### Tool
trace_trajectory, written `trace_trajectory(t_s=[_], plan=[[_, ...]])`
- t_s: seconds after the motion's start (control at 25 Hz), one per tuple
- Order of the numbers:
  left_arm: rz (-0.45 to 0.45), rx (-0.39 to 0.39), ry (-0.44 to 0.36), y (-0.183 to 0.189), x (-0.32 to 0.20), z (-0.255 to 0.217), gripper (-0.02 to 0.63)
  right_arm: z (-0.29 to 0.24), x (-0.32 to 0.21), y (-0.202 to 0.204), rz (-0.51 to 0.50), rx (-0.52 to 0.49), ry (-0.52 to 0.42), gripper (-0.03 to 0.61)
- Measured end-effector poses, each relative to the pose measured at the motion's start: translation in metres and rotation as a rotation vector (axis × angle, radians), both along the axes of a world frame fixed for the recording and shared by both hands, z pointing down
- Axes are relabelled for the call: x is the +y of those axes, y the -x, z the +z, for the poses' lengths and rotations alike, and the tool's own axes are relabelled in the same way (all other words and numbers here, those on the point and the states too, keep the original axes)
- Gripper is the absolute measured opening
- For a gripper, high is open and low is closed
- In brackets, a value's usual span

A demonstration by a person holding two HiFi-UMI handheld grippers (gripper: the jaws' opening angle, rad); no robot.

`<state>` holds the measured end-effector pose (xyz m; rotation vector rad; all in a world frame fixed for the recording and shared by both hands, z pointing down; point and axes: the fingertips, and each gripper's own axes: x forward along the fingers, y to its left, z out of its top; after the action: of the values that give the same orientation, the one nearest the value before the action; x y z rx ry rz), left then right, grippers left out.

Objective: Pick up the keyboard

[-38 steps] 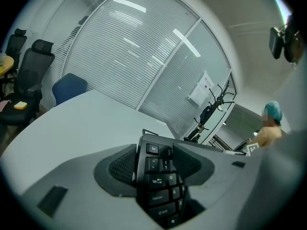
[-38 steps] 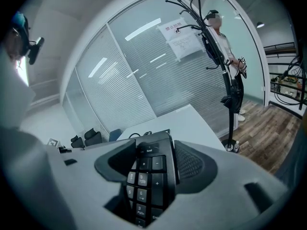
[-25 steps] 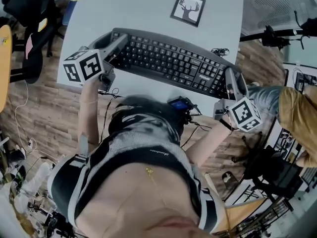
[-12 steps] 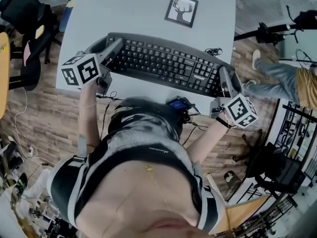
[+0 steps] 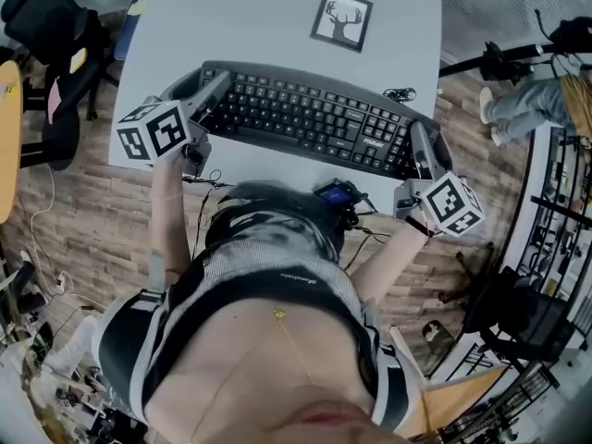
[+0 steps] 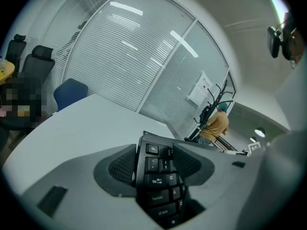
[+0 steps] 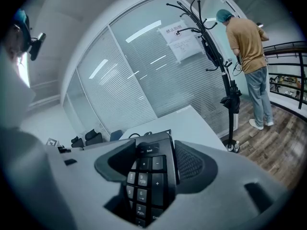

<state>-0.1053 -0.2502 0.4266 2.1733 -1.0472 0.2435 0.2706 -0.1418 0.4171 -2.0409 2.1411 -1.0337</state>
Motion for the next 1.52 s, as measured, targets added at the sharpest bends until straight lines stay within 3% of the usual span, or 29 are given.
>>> trace_trajectory(t_s=[1.52], plan=[[-0.002,-0.014,0.024,-0.004,0.000,0.011,0.222,0.011,0.000,-0.004,-0.001,0.000,0.016,0.253]])
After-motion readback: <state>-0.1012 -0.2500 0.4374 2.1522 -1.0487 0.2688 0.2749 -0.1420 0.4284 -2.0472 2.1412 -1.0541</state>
